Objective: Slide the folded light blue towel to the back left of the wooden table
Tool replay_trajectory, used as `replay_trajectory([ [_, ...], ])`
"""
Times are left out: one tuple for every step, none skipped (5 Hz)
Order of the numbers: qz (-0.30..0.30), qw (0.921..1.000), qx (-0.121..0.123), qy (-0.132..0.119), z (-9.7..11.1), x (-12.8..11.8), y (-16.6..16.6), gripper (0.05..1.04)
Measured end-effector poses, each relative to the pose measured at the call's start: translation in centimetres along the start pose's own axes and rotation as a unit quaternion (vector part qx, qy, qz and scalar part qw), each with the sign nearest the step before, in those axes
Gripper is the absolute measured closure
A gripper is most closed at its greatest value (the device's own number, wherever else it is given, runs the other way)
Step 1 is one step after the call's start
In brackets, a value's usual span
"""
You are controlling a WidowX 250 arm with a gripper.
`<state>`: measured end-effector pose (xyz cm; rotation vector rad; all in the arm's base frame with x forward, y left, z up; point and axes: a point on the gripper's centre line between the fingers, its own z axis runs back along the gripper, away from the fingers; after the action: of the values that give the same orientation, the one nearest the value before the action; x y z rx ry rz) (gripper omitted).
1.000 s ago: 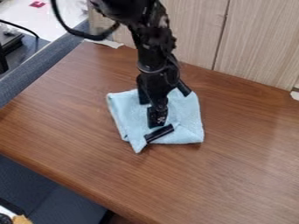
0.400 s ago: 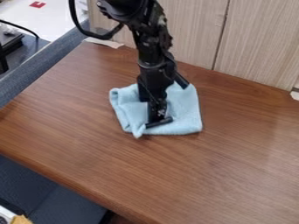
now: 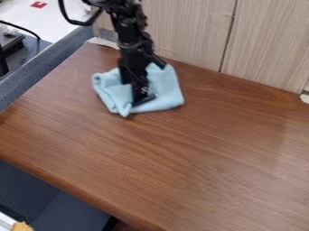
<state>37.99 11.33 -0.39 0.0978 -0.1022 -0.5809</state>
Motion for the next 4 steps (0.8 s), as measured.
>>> replay_trajectory([
  [0.038,0.9989,0.019,0.019,0.4,-2.3,2.6,0.082],
  [0.062,0.9975,0.017,0.030,0.3,-3.7,3.3,0.083],
  [0.057,0.9980,0.006,0.025,0.2,-3.7,2.6,0.083],
  [0.053,0.9984,0.007,0.021,0.9,-3.8,2.3,0.085],
])
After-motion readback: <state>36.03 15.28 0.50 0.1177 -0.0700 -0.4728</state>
